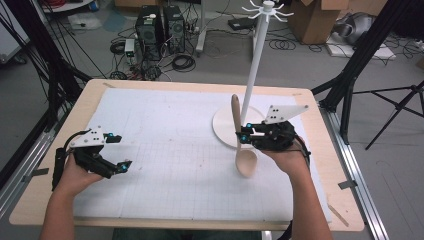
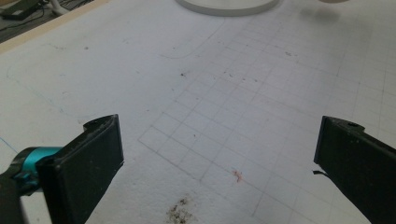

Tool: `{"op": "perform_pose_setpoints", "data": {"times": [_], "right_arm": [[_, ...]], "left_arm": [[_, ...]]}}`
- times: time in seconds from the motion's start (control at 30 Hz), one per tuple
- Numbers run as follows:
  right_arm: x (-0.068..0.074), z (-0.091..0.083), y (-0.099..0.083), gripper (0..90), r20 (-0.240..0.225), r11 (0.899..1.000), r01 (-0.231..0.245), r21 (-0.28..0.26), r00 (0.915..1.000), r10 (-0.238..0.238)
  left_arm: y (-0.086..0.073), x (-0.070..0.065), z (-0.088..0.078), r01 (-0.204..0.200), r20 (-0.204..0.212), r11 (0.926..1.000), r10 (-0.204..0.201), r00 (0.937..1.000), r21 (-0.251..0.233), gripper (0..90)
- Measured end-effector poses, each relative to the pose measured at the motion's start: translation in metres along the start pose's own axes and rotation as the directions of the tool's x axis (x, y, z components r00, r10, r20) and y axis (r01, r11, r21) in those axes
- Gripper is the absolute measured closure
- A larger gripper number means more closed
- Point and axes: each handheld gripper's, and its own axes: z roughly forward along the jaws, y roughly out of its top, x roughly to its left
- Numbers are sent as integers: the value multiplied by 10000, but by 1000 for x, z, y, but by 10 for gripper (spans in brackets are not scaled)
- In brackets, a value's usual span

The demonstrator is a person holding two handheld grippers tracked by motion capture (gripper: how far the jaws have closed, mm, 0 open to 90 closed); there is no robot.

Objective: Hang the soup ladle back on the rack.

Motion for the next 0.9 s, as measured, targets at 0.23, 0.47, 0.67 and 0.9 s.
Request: {"op": "perform_pose_setpoints", "data": {"times": [0.23, 0.47, 0.67, 0.9], "right_arm": [[-10, -23, 15, 769, 413, 9998, -24, 219, 9991, 15], [-25, -45, 31, 769, 633, 9995, -186, 260, 9978, 169], [-39, -62, 42, 768, 909, 9989, -413, 215, 9951, 392], [-55, -77, 53, 768, 1202, 9978, -626, 225, 9910, 594]], "left_arm": [[1, 0, 1, -28, 20, 10000, 28, 10000, 23, 17], [1, 0, 0, -40, 17, 10000, 40, 10000, 21, 17], [0, -1, 1, -13, 50, 10000, 13, 10000, 48, 17], [0, 0, 1, 36, 14, 10000, -36, 10000, 45, 17]]}}
